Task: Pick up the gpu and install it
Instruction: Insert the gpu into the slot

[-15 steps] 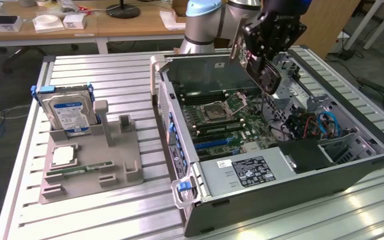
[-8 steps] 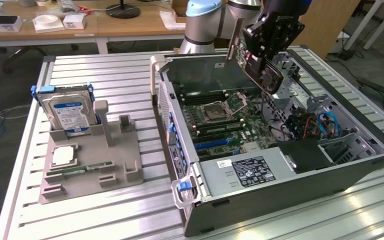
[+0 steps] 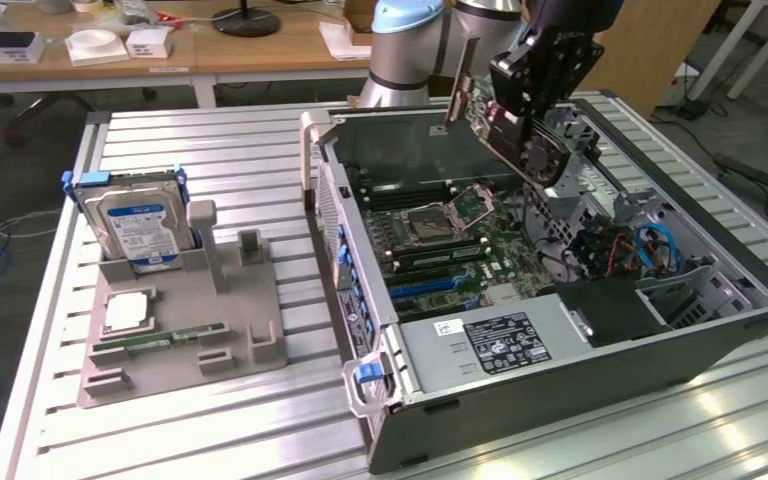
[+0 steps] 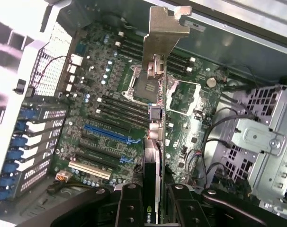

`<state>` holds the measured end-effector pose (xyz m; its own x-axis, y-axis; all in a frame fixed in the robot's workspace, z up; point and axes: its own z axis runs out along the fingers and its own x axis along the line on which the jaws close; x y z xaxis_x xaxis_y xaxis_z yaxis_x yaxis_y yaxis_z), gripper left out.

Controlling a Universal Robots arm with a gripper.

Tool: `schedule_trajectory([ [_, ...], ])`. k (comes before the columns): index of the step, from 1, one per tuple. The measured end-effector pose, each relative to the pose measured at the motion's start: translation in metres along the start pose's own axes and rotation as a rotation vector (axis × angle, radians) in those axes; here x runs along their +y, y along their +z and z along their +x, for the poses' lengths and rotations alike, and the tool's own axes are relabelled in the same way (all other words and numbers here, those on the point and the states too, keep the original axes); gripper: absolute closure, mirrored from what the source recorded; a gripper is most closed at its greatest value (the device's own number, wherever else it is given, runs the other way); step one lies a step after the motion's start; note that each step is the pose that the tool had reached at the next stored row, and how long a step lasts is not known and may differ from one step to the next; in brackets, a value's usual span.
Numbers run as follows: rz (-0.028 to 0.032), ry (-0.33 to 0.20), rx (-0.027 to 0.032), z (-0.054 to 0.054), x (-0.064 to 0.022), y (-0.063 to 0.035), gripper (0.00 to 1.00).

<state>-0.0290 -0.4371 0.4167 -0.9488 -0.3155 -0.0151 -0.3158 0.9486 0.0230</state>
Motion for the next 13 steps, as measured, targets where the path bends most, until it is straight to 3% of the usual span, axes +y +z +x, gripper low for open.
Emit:
schedule_trajectory([
  [13, -0.0025, -0.177, 0.0042, 0.0001, -0.0002, 0.0003, 0.73],
])
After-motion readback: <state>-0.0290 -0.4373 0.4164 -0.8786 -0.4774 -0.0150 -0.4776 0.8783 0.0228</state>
